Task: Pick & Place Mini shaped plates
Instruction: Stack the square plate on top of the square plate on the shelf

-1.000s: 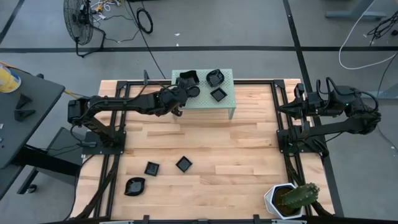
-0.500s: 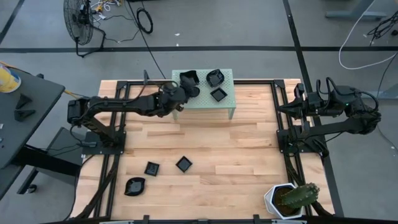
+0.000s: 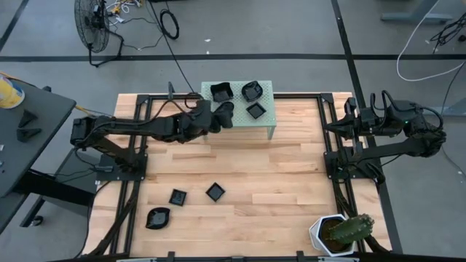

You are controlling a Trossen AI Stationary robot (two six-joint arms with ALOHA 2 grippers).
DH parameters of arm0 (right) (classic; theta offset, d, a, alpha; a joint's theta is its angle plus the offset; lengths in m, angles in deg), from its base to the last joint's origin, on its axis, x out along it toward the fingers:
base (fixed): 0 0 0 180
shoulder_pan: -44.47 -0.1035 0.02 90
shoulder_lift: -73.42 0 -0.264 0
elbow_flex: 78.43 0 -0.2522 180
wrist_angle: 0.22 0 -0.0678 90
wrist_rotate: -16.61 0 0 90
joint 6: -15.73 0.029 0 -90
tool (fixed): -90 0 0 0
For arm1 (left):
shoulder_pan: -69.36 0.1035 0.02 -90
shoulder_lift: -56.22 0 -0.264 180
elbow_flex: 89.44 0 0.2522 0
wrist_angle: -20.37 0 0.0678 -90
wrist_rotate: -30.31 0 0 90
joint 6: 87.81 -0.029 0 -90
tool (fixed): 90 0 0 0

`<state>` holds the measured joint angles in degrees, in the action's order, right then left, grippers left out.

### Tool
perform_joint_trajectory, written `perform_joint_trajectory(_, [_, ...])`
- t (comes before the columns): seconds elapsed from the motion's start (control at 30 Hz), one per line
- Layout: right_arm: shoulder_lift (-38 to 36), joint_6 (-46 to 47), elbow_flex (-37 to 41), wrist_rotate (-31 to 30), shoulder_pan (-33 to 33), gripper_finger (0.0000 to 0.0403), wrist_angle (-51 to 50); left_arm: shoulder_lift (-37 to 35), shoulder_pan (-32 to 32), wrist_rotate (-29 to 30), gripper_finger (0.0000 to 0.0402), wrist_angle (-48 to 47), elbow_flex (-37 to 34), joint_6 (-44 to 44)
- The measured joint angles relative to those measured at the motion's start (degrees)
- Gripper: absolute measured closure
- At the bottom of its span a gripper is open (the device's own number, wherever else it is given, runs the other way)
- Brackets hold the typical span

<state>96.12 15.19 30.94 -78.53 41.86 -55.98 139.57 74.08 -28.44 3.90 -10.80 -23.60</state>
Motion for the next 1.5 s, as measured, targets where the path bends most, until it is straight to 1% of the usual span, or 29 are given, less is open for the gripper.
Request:
perform_joint_trajectory(0.13, [0.0,0.0,0.0,0.0,0.0,0.0399,0.0,-1.6,-1.4,-4.2,0.0296,-5.0,0.0,-8.7])
perform_joint_trajectory(0.23, [0.0,0.0,0.0,0.0,0.0,0.0399,0.0,-2.9,-2.5,-7.0,0.0296,-10.4,0.0,-13.5])
perform_joint_trajectory(0.4, [0.0,0.0,0.0,0.0,0.0,0.0399,0.0,-3.7,-4.3,-12.8,0.0296,-17.4,0.0,-18.3])
perform_joint_trajectory(0.53, [0.0,0.0,0.0,0.0,0.0,0.0399,0.0,-3.7,-5.7,-17.7,0.0296,-19.8,-0.3,-19.1])
perform_joint_trajectory(0.63, [0.0,0.0,0.0,0.0,0.0,0.0399,0.0,-3.7,-6.5,-19.7,0.0291,-19.9,-2.2,-19.0])
perform_joint_trajectory(0.73, [0.0,0.0,0.0,0.0,0.0,0.0399,0.0,-3.7,-7.4,-22.0,0.0273,-19.5,-4.8,-18.8])
perform_joint_trajectory(0.87, [0.0,0.0,0.0,0.0,0.0,0.0399,0.0,-3.7,-8.3,-27.2,0.0231,-18.3,-9.2,-15.4])
perform_joint_trajectory(1.0, [0.0,0.0,0.0,0.0,0.0,0.0399,0.0,-3.6,-8.8,-30.8,0.0188,-18.2,-14.3,-7.6])
perform_joint_trajectory(1.1, [0.0,0.0,0.0,0.0,0.0,0.0399,0.0,-3.6,-9.0,-34.0,0.0169,-18.2,-17.1,-7.8])
perform_joint_trajectory(1.2, [0.0,0.0,0.0,0.0,0.0,0.0399,0.0,-3.6,-9.8,-36.2,0.0162,-18.3,-18.6,-7.8])
perform_joint_trajectory(1.33, [0.0,0.0,0.0,0.0,0.0,0.0399,0.0,-3.6,-11.8,-36.3,0.0165,-18.2,-18.9,-7.7])
perform_joint_trajectory(1.5, [0.0,0.0,0.0,0.0,0.0,0.0399,0.0,-3.1,-14.7,-34.6,0.0174,-18.0,-18.9,0.0])
